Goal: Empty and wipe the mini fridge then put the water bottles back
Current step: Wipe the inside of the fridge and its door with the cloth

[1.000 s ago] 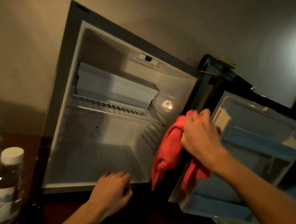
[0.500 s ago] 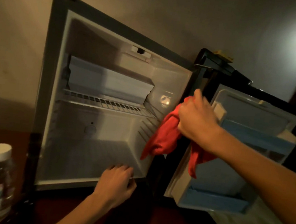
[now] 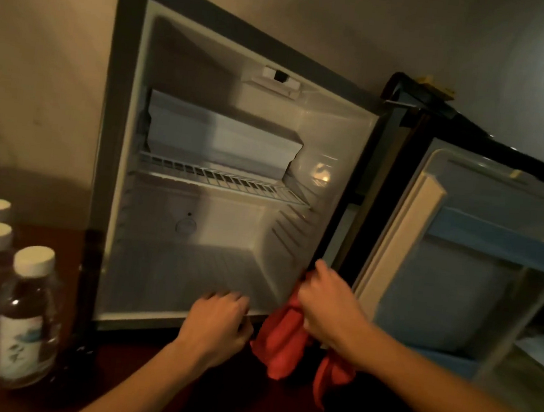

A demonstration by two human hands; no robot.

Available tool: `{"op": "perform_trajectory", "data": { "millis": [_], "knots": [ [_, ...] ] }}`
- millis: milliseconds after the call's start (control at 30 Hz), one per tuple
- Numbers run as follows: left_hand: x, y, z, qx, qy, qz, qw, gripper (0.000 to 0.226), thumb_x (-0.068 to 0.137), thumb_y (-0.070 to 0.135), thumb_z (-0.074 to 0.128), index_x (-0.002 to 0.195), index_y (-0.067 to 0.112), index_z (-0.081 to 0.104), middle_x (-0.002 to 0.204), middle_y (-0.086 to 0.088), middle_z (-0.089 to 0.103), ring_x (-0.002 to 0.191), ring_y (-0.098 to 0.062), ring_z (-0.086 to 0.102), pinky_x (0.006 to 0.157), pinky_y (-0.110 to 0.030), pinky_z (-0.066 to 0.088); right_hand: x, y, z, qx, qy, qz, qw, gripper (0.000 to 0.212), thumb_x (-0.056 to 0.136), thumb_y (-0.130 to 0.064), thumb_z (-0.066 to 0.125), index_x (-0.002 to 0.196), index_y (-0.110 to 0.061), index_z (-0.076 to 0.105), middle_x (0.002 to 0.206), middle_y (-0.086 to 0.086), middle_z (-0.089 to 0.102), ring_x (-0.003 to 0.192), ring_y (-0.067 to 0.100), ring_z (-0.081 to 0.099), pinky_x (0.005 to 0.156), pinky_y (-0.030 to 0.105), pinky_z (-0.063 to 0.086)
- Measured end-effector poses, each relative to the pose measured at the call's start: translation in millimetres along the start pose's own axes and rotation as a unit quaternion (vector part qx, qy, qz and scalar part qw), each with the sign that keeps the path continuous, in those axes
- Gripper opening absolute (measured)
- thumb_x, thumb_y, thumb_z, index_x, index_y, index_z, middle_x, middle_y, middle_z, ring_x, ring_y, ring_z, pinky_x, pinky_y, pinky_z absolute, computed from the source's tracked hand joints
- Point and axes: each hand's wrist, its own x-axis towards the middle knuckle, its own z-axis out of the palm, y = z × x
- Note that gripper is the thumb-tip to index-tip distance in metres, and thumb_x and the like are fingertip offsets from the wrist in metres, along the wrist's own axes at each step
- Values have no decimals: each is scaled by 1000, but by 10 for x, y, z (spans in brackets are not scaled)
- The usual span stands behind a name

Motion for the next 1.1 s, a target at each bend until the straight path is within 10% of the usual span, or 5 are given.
{"op": "perform_trajectory", "data": {
  "millis": [233, 600, 833, 1100],
  "knots": [
    [39, 10, 44, -9, 8, -5, 1000, 27, 88, 44, 47, 101, 24, 61, 108, 5, 67, 102, -20, 62, 83, -33, 45, 132, 787, -871, -16, 211, 140, 967, 20, 64, -16, 62, 78, -3, 69, 78, 14, 65, 100, 37, 44, 75, 39, 44],
    [-47, 80, 137, -12, 34, 22, 999, 30, 75, 46, 36, 78, 25, 58, 83, 4, 67, 81, -19, 66, 68, -33, 48, 5, -114, -159, -43, -44, 28, 998, 28, 79, -26, 63, 103, -14, 68, 101, 7, 70, 117, 39, 41, 94, 41, 38],
    [-118, 26, 225, 8, 66, 33, 997, 22, 66, 47, 44, 62, 28, 54, 62, 7, 61, 57, -13, 62, 50, -28, 47, 60, -304, 13, -14, -77, 30, 996, 33, 83, -24, 63, 114, -13, 64, 115, 10, 66, 125, 41, 38, 96, 41, 38],
    [-108, 76, 329, -2, 19, 31, 999, 18, 71, 45, 56, 74, 28, 57, 78, 7, 66, 78, -17, 66, 66, -33, 49, -10, -496, 228, 65, -109, 29, 992, 34, 86, -20, 63, 118, -8, 65, 121, 16, 63, 131, 36, 34, 100, 38, 36]
  ]
}}
